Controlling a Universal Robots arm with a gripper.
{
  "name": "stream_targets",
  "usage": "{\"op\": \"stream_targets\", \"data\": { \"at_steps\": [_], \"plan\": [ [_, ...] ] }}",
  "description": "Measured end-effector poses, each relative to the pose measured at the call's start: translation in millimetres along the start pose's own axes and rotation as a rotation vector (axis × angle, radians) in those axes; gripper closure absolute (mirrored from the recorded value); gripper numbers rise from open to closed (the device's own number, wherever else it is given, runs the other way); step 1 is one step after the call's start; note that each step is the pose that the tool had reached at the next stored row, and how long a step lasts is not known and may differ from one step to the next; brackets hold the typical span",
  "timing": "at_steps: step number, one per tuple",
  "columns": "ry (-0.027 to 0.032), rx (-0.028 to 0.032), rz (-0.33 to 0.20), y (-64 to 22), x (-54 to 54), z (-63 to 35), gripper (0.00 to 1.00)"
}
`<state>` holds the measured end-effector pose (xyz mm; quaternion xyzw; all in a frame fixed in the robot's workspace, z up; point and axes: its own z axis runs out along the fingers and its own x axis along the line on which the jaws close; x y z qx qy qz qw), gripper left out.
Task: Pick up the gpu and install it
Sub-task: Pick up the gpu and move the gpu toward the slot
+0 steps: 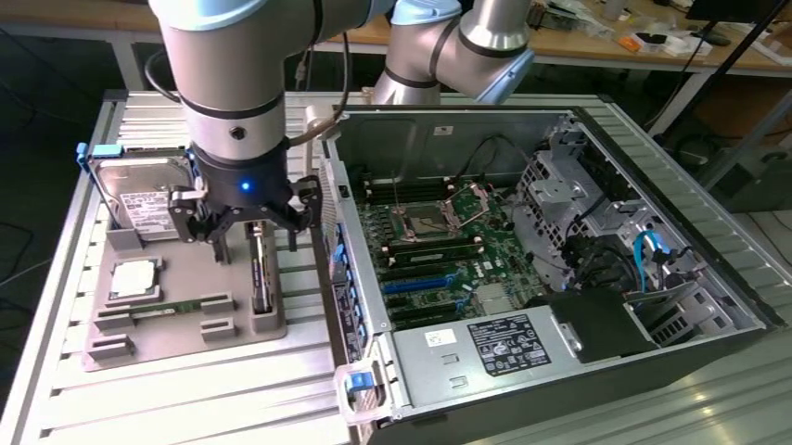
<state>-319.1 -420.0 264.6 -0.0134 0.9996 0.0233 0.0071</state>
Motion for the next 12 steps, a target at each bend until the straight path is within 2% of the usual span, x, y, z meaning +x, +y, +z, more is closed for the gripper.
{"op": "stream_targets", "data": {
  "at_steps": [4,7,8,10,12],
  "plan": [
    [0.0,0.0,0.0,1.8,-0.9,9.4,0.16],
    [0.0001,0.0,0.0,1.8,-1.1,10.4,0.16],
    [-0.0003,0.0017,0.0,2.1,-1.2,10.7,0.16],
    [0.0001,0.0092,0.0,4.6,-1.1,11.1,0.16],
    [0.0002,0.0096,0.0,4.4,-1.1,18.3,0.16]
  ]
}}
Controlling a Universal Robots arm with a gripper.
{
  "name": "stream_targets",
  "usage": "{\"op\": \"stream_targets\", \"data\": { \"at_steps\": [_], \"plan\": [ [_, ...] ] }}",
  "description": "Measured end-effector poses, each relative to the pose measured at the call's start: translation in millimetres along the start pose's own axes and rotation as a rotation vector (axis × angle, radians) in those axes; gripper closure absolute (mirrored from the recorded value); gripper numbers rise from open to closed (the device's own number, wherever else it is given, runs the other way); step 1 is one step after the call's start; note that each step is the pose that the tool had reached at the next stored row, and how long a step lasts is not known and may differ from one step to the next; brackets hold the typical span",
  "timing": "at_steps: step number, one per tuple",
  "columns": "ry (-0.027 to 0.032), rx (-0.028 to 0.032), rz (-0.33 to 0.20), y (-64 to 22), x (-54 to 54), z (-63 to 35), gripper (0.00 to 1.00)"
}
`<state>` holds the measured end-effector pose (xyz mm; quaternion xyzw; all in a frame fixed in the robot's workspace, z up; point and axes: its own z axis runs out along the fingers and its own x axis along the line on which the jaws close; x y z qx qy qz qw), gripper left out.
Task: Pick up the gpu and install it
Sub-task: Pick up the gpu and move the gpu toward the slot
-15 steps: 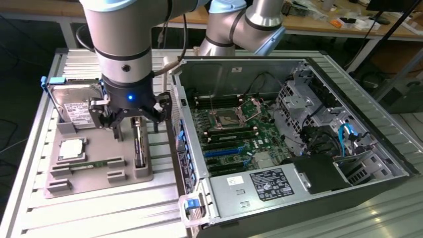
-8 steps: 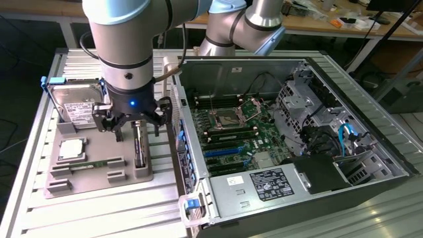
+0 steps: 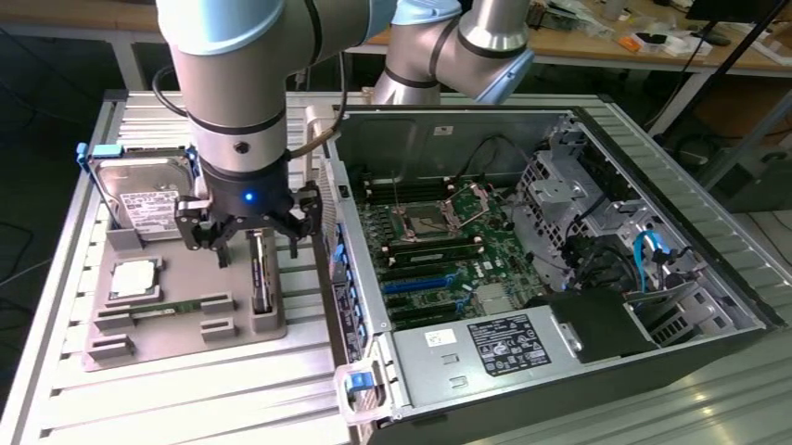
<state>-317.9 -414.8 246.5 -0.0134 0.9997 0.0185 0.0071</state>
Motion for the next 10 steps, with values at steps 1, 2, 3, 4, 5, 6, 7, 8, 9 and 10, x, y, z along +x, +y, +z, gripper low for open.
{"op": "stream_targets", "data": {
  "at_steps": [1,2,3,4,5,6,7,8,9,10],
  "plan": [
    [0.0001,0.0001,0.0,0.0,0.0,0.0,0.16],
    [0.0001,0.0001,0.0,0.0,0.0,0.0,0.16],
    [0.0001,0.0,0.0,0.0,0.0,0.0,0.16],
    [0.0,0.0001,0.0,0.0,0.0,0.0,0.24],
    [0.0001,0.0,0.0,0.0,0.0,0.0,0.36],
    [0.0,0.0,0.0,0.0,0.0,0.0,0.48],
    [0.0,0.0,0.0,0.0,0.0,0.0,0.54],
    [0.0001,0.0001,0.0,0.0,0.0,0.0,0.66],
    [0.0001,0.0001,0.0,0.0,0.0,0.0,0.72],
    [0.0001,0.0001,0.0,0.0,0.0,0.0,0.73]
  ]
}}
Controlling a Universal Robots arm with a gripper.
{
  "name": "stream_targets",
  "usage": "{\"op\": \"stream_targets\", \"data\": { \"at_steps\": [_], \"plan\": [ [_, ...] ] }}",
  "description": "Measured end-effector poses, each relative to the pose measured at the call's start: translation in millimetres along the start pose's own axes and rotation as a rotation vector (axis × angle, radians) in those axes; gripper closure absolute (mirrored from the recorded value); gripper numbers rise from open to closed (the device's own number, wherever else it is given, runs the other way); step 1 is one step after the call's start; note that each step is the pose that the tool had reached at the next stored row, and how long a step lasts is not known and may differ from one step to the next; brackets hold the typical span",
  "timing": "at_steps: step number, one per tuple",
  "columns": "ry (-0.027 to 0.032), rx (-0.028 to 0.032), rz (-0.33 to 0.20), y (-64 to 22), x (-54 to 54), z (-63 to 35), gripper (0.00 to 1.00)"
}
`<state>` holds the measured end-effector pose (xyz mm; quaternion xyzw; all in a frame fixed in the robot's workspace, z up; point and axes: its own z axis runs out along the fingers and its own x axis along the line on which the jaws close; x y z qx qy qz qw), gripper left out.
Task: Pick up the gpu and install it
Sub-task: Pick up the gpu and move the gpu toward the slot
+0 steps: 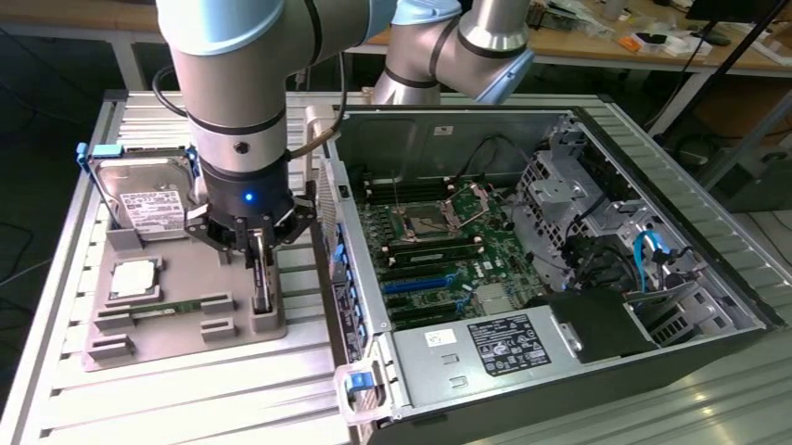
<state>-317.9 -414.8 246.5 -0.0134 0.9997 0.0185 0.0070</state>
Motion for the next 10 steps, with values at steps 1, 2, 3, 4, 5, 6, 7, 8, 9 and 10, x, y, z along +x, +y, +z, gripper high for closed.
{"op": "stream_targets", "data": {
  "at_steps": [1,2,3,4,5,6,7,8,9,10],
  "plan": [
    [0.0,0.0,0.0,0.0,0.0,0.0,0.73],
    [-0.0001,-0.0001,0.0,0.0,0.0,0.0,0.73],
    [-0.0001,-0.0001,0.0,0.0,0.0,0.0,0.73],
    [-0.0001,-0.0001,0.0,0.0,0.0,0.0,0.73],
    [0.0,-0.0001,0.0,0.0,0.0,0.0,0.73],
    [-0.0001,0.0,0.0,0.0,0.0,0.0,0.73],
    [0.0,0.0,0.0,0.0,0.0,0.0,0.73],
    [-0.0001,-0.0001,0.0,0.0,0.0,0.0,0.73],
    [-0.0001,-0.0002,0.0,0.0,0.0,0.0,0.73],
    [-0.0004,-0.0004,0.0,0.1,0.0,-0.2,0.73]
  ]
}}
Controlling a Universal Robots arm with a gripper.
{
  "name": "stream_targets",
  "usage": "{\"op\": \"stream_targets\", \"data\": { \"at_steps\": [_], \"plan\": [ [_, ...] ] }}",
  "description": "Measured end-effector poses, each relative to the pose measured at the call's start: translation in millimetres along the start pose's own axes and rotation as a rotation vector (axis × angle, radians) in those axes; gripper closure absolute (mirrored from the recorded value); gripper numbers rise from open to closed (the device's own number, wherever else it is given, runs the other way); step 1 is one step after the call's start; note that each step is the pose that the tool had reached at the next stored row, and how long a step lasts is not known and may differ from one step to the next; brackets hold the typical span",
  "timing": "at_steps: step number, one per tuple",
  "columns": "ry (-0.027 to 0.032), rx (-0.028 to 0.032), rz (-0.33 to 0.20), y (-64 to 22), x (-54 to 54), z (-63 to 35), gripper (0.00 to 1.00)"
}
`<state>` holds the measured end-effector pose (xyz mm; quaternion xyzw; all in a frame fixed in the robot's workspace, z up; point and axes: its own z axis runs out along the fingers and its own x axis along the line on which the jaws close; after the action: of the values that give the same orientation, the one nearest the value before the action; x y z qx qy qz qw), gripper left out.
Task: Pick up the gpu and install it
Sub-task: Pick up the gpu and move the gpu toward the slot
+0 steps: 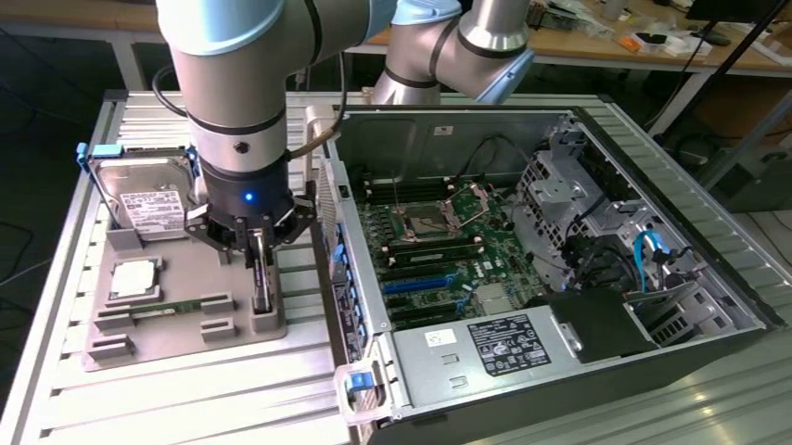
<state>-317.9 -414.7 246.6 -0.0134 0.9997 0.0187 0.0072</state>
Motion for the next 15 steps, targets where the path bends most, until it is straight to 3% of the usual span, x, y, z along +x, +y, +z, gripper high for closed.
{"op": "stream_targets", "data": {
  "at_steps": [9,15],
  "plan": [
    [-0.0003,0.0002,0.0,0.2,-0.1,-6.7,0.73],
    [-0.0028,0.0002,0.0,0.7,-0.3,-19.4,0.73]
  ]
}}
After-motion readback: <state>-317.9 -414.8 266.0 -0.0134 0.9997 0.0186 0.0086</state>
